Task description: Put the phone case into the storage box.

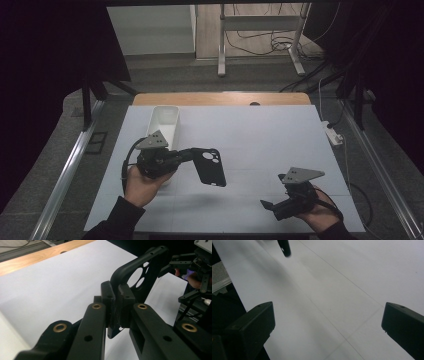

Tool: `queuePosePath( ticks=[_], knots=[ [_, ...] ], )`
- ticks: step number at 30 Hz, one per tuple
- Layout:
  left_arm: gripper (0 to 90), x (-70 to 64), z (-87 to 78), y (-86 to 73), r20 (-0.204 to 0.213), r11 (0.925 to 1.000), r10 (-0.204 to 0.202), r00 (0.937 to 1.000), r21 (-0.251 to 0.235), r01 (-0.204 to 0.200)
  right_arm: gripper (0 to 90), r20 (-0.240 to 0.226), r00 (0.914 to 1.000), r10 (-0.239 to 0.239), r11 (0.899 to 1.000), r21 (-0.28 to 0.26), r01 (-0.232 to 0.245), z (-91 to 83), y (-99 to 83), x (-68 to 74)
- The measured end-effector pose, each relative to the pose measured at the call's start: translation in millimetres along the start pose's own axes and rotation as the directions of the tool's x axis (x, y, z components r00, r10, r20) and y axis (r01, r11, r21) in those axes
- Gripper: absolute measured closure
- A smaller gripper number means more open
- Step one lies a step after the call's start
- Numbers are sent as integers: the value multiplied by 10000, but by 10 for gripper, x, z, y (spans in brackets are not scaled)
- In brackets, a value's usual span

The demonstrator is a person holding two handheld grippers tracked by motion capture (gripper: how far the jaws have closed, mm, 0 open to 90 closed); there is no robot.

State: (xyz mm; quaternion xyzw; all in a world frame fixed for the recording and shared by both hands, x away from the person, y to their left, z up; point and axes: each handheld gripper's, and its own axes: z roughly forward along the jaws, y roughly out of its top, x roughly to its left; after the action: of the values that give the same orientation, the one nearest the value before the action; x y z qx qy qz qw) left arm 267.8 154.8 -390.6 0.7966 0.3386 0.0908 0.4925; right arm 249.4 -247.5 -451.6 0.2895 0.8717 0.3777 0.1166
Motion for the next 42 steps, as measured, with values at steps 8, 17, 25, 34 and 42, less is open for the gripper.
queuePosePath(
  ticks=[8,17,25,34,42],
  knots=[
    [851,65,-153,33,-240,9999,-107,9997,38,108,0,343,9989,326,9994,-80,-324,-136,-135,-67],
    [850,136,-317,75,-439,9997,-226,9988,8,226,0,690,9956,633,9980,-110,-627,-248,-274,-113],
    [851,183,-435,121,-564,9997,-228,9981,70,232,0,991,9880,1184,9929,-203,-1170,-341,-363,-166],
    [851,255,-567,139,-817,9993,-379,9959,16,382,0,1444,9741,1743,9847,-254,-1724,-454,-466,-225],
    [851,319,-668,169,-1144,9993,-367,9928,70,377,0,1578,9676,1973,9803,-286,-1952,-492,-488,-237]
  ],
)
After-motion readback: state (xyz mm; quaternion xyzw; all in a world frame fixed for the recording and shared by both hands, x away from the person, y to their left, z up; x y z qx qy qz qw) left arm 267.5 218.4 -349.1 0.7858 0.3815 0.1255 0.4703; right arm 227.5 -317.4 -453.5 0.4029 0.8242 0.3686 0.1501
